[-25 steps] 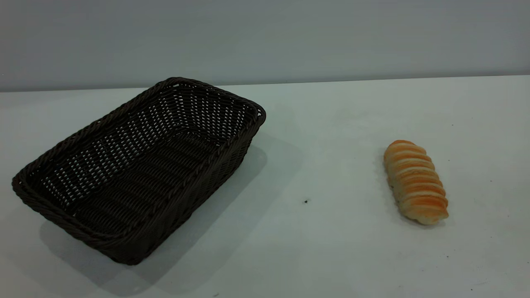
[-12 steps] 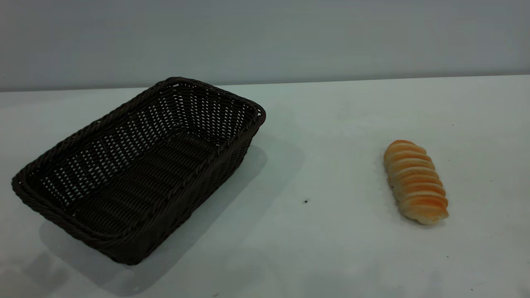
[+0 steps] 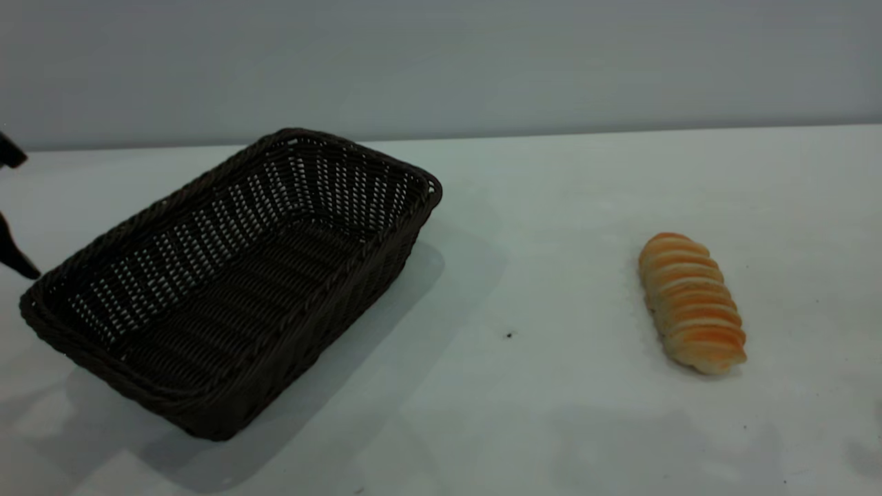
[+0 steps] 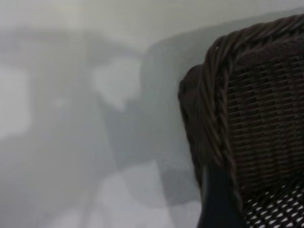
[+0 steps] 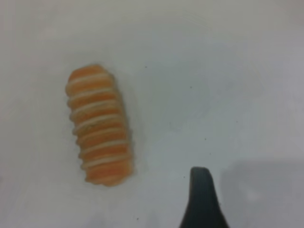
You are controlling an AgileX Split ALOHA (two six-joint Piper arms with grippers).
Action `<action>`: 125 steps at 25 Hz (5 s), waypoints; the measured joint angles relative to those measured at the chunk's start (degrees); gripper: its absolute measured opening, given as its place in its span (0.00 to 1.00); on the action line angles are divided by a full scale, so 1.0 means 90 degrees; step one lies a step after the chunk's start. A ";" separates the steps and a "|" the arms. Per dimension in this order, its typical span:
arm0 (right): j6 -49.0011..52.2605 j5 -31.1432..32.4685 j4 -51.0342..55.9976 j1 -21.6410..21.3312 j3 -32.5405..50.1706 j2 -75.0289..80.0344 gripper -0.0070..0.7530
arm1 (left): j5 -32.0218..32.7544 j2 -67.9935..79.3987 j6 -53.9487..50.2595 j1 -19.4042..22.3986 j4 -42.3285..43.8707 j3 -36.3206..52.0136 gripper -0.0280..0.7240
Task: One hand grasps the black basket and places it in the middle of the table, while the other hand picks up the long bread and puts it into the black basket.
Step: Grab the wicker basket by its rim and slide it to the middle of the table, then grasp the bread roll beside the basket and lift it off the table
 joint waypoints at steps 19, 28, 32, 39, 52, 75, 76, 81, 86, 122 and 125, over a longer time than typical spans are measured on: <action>-0.0326 -0.0455 0.0000 0.0000 0.0000 0.0078 0.62 | -0.0828 0.1154 -0.0564 0.0000 0.0012 -0.0040 0.83; -0.0354 -0.0547 0.0000 0.0000 0.0000 0.0078 0.62 | -0.1281 0.1780 -0.0604 0.0000 0.0007 -0.0471 0.83; -0.0356 -0.0547 0.0000 0.0000 0.0000 0.0078 0.62 | -0.1144 0.1998 -0.0604 0.0000 0.0012 -0.0577 0.83; -0.0367 -0.0548 0.0000 0.0000 0.0000 0.0078 0.62 | -0.1015 0.2428 -0.0554 0.0000 0.0012 -0.0584 0.80; -0.0381 -0.0498 0.0000 0.0000 0.0000 0.0078 0.62 | -0.1763 0.2844 0.0360 0.0012 0.0411 -0.0664 0.22; -0.0517 -0.0097 0.0000 0.0000 0.0000 0.0078 0.57 | -0.1428 0.2298 -0.2488 -0.0382 0.7065 -0.2098 0.22; -0.0517 -0.0069 0.0000 0.0000 0.0000 0.0078 0.57 | -0.1672 0.2545 -0.2951 -0.0382 0.7531 -0.2221 0.22; -0.0519 0.0025 0.0008 0.0000 0.0000 0.0078 0.57 | -0.2438 0.3539 -0.5227 -0.0384 0.9595 -0.2775 0.22; -0.0519 0.0030 0.0052 0.0137 0.0000 0.0078 0.57 | -0.2813 0.3846 -0.5927 -0.0384 1.0366 -0.2975 0.22; -0.0634 -0.0543 0.0232 0.1574 -0.0116 0.1948 0.70 | -0.3006 -0.0243 -0.6111 -0.0384 1.0420 -0.2962 0.89; -0.0640 -0.0859 0.0286 0.2078 -0.0378 0.2565 0.70 | -0.2933 -0.0823 -0.6002 -0.0384 1.0420 -0.2936 0.88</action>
